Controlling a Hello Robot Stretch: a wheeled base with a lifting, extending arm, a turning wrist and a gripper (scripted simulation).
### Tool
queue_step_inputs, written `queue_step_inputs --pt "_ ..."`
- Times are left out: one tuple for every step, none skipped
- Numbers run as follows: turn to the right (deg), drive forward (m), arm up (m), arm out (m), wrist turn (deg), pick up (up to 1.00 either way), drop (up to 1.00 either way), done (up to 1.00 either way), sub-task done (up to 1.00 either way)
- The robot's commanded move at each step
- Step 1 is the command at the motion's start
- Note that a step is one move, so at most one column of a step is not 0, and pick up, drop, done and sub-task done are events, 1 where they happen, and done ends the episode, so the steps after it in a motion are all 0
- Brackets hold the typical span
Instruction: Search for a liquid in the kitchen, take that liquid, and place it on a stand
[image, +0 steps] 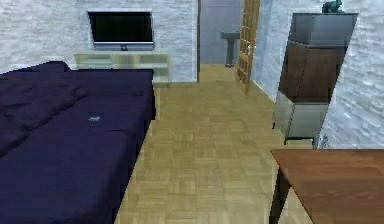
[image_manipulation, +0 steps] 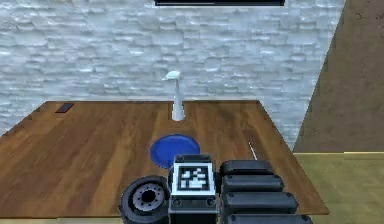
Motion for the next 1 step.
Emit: queue_step_inputs --pt "0.0 1.0 0.0 0.0 0.0 0.0 0.0 0.0 0.0"
